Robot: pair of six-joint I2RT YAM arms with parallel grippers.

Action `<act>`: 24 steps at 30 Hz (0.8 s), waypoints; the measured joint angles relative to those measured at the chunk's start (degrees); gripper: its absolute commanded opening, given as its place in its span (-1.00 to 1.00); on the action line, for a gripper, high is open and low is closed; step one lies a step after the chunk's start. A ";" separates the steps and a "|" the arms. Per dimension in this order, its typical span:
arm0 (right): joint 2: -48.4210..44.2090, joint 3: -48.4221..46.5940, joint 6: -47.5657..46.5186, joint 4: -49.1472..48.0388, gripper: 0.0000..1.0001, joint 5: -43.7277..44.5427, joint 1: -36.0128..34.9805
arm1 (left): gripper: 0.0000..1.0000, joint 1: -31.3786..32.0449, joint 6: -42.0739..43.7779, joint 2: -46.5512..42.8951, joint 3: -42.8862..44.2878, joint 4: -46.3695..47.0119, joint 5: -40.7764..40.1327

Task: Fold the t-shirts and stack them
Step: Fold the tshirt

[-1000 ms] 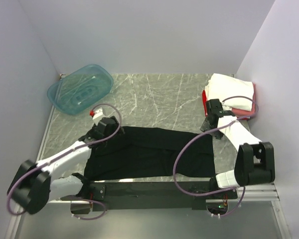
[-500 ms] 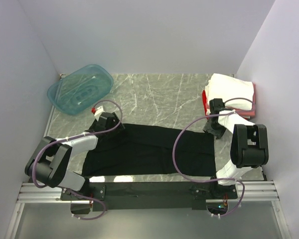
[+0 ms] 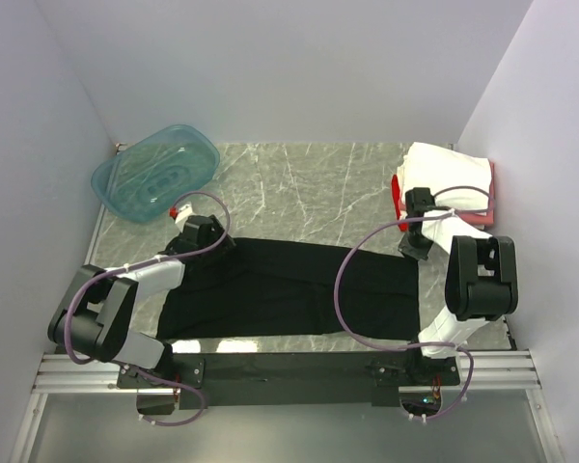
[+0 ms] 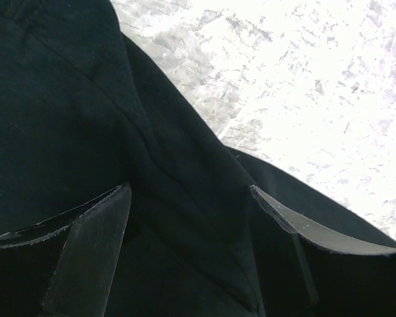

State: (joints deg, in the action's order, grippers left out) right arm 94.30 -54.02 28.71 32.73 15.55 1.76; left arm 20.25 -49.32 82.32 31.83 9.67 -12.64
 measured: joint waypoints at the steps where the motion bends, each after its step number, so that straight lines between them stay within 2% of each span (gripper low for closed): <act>1: 0.35 -0.48 -0.04 0.33 -1.00 0.33 0.00 | 0.54 -0.15 0.33 0.00 0.00 0.00 -0.02; 9: 1.70 -5.27 -0.85 2.05 -1.00 2.29 0.02 | 0.53 -0.35 3.72 -0.94 0.02 -0.81 -0.52; 11: 1.73 -6.34 -1.33 2.08 -0.69 2.60 0.04 | 0.53 -0.31 4.66 -1.92 0.28 -1.79 -0.68; 16: 1.73 -7.43 -2.71 2.49 -0.32 3.08 0.22 | 0.54 0.90 6.25 -5.42 3.69 -5.31 -1.40; 24: -3.41 -7.10 -3.10 3.87 -0.15 4.83 -0.37 | 0.55 5.86 5.79 -17.18 5.35 -12.39 -4.09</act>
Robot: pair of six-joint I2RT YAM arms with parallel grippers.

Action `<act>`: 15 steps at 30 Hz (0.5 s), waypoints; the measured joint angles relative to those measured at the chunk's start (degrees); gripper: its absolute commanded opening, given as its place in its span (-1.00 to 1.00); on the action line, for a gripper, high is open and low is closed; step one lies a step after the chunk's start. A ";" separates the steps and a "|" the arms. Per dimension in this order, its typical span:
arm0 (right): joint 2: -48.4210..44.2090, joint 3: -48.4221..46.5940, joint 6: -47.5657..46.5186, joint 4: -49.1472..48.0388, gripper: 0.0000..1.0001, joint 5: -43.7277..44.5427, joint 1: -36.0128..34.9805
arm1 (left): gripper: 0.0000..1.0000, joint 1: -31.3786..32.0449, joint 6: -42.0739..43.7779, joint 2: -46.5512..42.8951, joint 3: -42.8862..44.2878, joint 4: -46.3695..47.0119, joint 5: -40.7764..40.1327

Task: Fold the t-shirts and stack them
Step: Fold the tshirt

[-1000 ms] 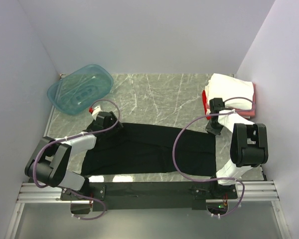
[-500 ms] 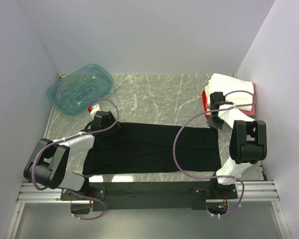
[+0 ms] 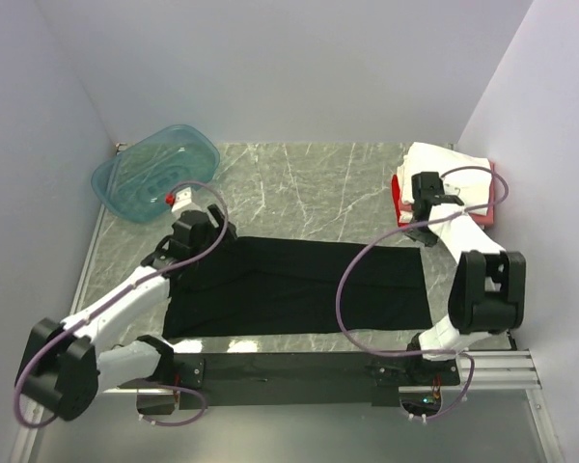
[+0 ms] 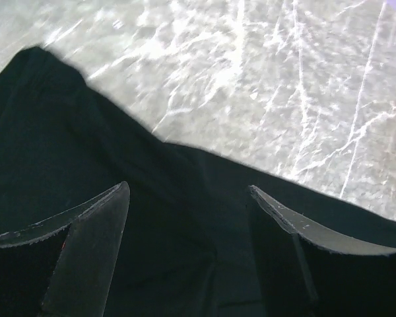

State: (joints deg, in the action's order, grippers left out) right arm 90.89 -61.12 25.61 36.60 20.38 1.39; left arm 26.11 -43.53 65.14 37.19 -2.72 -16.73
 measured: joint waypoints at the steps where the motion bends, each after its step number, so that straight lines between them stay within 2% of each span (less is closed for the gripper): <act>1: -1.73 0.26 0.02 0.20 -0.14 0.24 -0.44 | 0.55 0.15 -0.55 -1.29 -0.70 -0.68 -0.28; 5: -7.93 1.38 0.02 0.13 -0.14 -0.76 -6.05 | 0.57 0.17 -2.71 -5.29 -5.14 -4.87 -2.93; 8: -10.64 1.88 0.33 -1.14 -0.13 -5.35 -13.86 | 0.58 0.13 -3.32 -5.35 -6.99 -8.33 -3.96; 12: -10.29 2.01 1.14 -6.56 -0.13 -14.62 -24.33 | 0.66 -1.36 -3.74 -5.20 -7.10 -9.92 -4.09; 15: -7.32 0.74 2.01 -10.38 -0.13 -20.41 -30.47 | 0.66 -5.73 -3.63 -4.87 -7.10 -10.01 -2.99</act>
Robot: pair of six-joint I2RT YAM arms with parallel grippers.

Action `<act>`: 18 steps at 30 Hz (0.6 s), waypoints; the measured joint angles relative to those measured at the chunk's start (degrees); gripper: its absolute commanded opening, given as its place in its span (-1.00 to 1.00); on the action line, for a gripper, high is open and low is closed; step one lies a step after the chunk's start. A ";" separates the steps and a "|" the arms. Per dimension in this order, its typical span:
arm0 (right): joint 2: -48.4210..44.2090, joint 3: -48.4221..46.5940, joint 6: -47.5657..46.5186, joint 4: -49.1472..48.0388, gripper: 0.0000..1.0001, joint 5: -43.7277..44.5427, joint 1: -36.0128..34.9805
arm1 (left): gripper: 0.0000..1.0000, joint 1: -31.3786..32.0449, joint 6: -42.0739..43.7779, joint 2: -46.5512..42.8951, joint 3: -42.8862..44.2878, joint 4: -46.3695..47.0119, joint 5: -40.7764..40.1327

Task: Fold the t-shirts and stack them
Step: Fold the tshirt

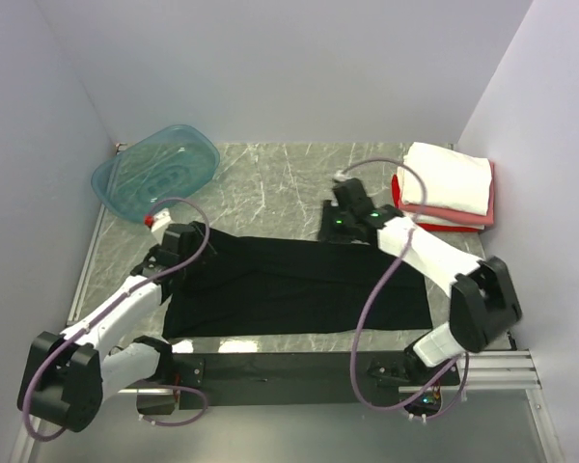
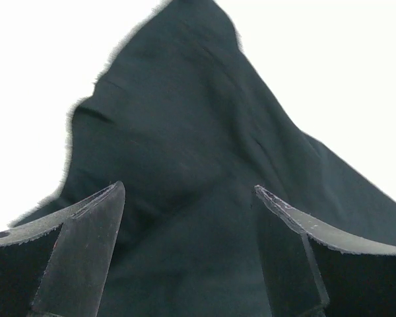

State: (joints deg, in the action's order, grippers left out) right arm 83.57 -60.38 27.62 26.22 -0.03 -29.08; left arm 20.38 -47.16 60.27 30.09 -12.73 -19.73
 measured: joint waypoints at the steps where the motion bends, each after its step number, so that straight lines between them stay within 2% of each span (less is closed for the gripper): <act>1: 2.03 -1.31 0.24 -1.09 -0.13 -1.73 -1.86 | 0.66 -1.70 0.11 0.28 0.00 -0.04 0.50; 3: 7.45 -5.40 0.42 -2.32 -0.14 -3.96 -5.62 | 0.67 -4.42 0.17 0.70 0.00 -0.33 1.05; 9: 22.47 -17.84 0.22 -6.88 -0.14 -9.68 -13.40 | 0.68 -6.88 1.05 0.66 0.15 -0.90 4.15; 18: 34.67 -24.04 1.14 -10.88 -0.14 -17.49 -15.76 | 0.68 -9.84 1.03 2.27 1.60 0.72 8.07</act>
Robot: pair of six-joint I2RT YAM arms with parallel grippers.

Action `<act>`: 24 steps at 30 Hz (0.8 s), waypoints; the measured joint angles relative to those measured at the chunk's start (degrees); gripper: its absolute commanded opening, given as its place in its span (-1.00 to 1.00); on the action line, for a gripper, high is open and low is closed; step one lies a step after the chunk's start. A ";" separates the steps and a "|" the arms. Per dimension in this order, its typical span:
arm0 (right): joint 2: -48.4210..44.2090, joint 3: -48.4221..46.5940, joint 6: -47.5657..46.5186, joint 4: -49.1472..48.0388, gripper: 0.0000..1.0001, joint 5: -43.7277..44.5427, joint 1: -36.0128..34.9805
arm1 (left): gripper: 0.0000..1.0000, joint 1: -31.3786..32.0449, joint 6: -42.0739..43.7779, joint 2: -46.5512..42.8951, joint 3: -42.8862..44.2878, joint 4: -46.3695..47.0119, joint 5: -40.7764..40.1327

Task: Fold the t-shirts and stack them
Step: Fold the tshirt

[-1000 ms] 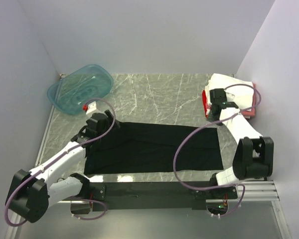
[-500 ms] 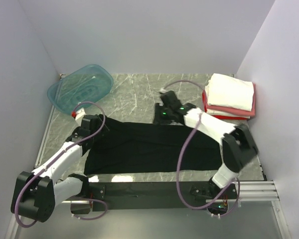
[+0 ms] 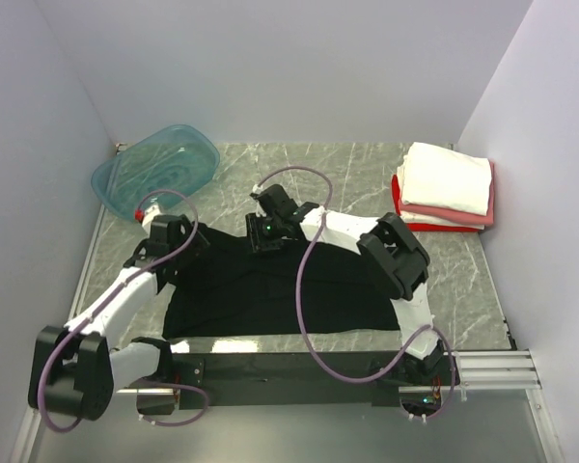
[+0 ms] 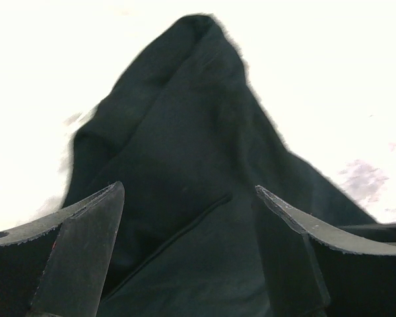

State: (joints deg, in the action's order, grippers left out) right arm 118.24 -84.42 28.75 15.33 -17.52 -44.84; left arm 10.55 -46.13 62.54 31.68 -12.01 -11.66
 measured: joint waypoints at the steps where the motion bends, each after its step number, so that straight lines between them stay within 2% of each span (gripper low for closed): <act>1: 0.96 -0.72 0.15 -0.20 -0.14 -0.42 -0.04 | 0.67 -0.02 0.00 1.20 0.94 0.57 0.37; 7: 3.69 -3.15 0.44 -0.98 -0.14 -2.27 -0.09 | 0.67 -0.02 0.28 7.32 4.35 4.63 2.03; 24: 3.98 -1.31 2.34 -3.23 -0.14 -3.54 -2.34 | 0.66 -0.09 1.57 20.61 7.02 10.08 5.40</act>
State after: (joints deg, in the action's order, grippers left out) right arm 122.21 -85.73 31.09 12.10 -21.06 -47.18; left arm 10.46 -44.56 83.15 38.70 -1.93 -6.26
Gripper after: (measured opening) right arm 0.432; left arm 0.831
